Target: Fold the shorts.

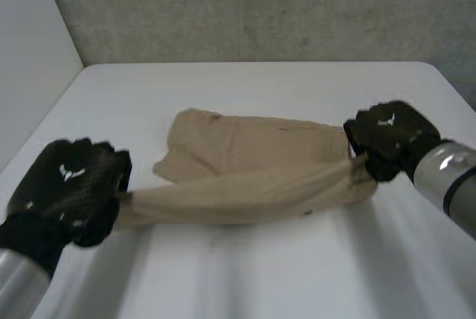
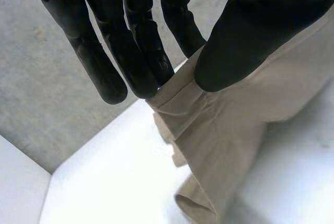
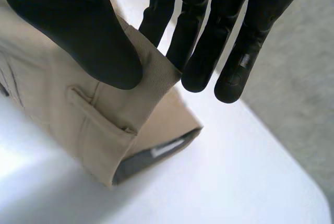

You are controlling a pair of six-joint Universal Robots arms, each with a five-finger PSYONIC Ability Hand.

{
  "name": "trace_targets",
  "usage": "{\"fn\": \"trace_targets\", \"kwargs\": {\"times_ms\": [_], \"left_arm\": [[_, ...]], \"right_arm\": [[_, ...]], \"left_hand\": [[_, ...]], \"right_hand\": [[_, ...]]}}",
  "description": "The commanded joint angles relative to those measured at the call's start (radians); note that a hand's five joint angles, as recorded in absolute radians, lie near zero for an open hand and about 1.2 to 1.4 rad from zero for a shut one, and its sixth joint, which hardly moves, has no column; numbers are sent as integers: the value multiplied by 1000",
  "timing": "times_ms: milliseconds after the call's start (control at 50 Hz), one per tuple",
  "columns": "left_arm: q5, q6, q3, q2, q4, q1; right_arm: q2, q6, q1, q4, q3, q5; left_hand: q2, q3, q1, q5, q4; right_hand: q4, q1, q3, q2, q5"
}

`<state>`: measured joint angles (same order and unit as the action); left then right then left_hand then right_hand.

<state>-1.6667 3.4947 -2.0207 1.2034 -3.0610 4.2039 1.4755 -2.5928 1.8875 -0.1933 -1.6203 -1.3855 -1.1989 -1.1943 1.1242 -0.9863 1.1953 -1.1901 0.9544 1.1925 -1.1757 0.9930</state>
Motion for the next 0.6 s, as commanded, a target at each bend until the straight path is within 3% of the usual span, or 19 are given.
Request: {"fn": "trace_targets", "kwargs": {"times_ms": [20,160,320,480,600], "left_arm": [[13,-2,74,-202,217,-19],[84,-77,82,-251,309,-13],[108,-95,16,-82,245,1],[119,-68,36,-44,217,4],[119,12,85,106,107,5]], "right_arm": [[144,25,-1,-109,-49,0],[262,23,-44,-130,-98,8],[259,100,-54,-187,-148,32],[261,261,-80,-323,-174,28],[233,273,-100,-281,-159,45]], "left_hand": [[-197,-202,272,-235,201],[-197,-202,272,-235,201],[-197,-202,272,-235,201],[-197,-202,272,-235,201],[-197,-202,272,-235,201]], "right_hand": [[-206,442,204,-221,229],[-206,442,204,-221,229],[-206,442,204,-221,229],[-206,442,204,-221,229],[-206,442,204,-221,229]]}}
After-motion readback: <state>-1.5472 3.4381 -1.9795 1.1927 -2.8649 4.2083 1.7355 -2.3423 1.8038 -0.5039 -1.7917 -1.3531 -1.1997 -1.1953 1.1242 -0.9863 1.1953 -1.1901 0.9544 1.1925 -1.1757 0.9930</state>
